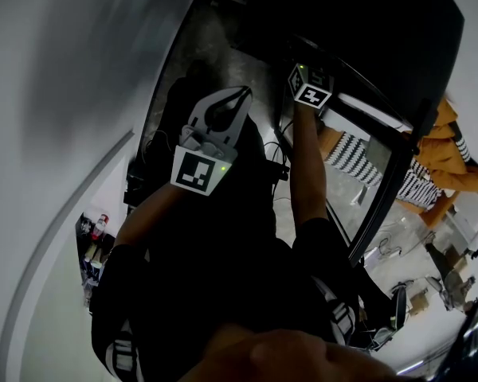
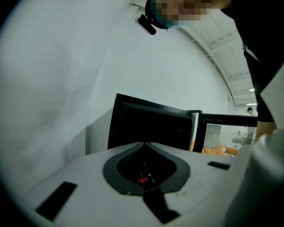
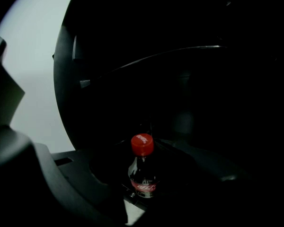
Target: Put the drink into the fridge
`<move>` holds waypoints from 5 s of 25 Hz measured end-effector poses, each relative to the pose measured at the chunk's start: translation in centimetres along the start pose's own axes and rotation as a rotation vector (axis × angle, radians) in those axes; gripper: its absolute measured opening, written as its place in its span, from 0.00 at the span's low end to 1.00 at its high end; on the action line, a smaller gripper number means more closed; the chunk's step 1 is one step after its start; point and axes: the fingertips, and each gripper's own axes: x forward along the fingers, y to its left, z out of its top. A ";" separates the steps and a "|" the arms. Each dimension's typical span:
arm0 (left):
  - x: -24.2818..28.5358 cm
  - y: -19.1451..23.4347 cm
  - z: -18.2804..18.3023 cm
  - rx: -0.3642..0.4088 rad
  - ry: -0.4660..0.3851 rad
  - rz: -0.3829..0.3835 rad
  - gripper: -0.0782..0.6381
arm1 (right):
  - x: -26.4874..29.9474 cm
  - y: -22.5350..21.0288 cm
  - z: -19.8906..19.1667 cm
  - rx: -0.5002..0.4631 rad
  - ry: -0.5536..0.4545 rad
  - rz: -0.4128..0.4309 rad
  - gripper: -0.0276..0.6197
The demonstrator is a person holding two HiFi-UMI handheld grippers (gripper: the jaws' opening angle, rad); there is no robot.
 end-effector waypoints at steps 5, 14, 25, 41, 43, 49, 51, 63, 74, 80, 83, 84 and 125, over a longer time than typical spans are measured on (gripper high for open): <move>0.0 -0.2 -0.3 -0.006 0.006 0.000 0.12 | 0.6 -0.3 -0.4 0.006 0.005 -0.009 0.25; 0.0 0.1 -0.5 -0.011 -0.003 0.010 0.12 | 1.4 -0.4 -0.6 -0.014 -0.008 0.000 0.25; -0.1 -0.1 0.0 0.037 -0.015 -0.005 0.12 | 1.0 -0.5 -1.1 0.000 -0.016 -0.013 0.26; -1.5 -0.9 -0.1 -0.039 0.000 0.025 0.12 | 0.5 -0.6 -1.3 -0.016 0.018 -0.015 0.38; -2.0 -1.0 0.5 -0.027 -0.002 0.024 0.12 | -0.3 -0.4 -0.4 -0.026 0.003 -0.032 0.39; -3.7 -2.1 4.0 -0.040 -0.021 0.023 0.12 | -4.0 1.0 1.8 -0.016 -0.001 -0.037 0.40; -4.0 -2.5 5.3 -0.044 -0.028 0.020 0.12 | -5.2 1.4 2.5 0.003 -0.005 -0.032 0.40; -5.7 -5.5 10.4 -0.019 -0.051 0.007 0.12 | -13.9 3.7 5.5 0.028 0.009 0.012 0.14; -8.1 -6.8 11.9 -0.008 -0.037 0.029 0.12 | -19.5 4.8 6.4 0.107 0.007 0.004 0.05; -9.3 -6.6 12.8 -0.013 -0.033 -0.038 0.12 | -23.8 5.9 8.0 0.136 -0.001 -0.042 0.05; -9.8 -5.7 12.1 -0.001 -0.025 -0.071 0.12 | -25.8 7.1 9.3 0.156 -0.029 -0.062 0.05; -10.0 -5.4 11.9 0.007 -0.039 -0.078 0.12 | -26.6 7.5 9.8 0.163 -0.039 -0.067 0.05; -12.8 -2.3 12.9 -0.019 -0.061 -0.151 0.12 | -38.9 16.5 15.9 0.130 -0.178 -0.118 0.05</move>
